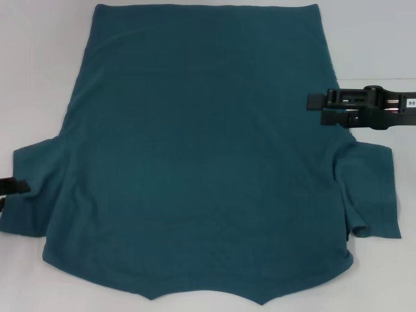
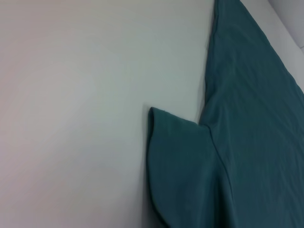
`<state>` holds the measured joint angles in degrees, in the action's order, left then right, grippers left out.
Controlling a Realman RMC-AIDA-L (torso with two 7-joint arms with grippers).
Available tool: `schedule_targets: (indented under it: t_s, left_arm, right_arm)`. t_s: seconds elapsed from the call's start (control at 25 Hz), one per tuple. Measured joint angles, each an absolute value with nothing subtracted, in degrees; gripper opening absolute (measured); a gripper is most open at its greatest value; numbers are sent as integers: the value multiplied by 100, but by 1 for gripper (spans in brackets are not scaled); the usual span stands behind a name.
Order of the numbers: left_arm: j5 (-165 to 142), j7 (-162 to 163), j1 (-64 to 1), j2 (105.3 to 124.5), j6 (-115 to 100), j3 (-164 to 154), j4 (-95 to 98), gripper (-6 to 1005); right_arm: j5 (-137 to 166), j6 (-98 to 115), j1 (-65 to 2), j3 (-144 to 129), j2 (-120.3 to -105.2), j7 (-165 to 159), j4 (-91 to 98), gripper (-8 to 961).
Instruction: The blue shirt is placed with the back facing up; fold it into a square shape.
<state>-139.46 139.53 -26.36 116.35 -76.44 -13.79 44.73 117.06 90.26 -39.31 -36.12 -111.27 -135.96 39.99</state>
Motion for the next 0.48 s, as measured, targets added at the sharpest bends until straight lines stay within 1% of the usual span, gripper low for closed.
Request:
schedule_targets:
  t_s: [0.36, 0.48]
  left_arm:
    - [-13960, 13898, -2637, 11637, -7645, -1382, 4483, 446]
    - [-14082, 13891, -2659, 11630, -7647, -1391, 4491, 319]
  right_arm:
    - [11706, 9027, -3927, -3580, -11127, -13598, 3999, 884]
    - [11706, 9031, -3919, -3568, -11125, -13598, 3999, 884]
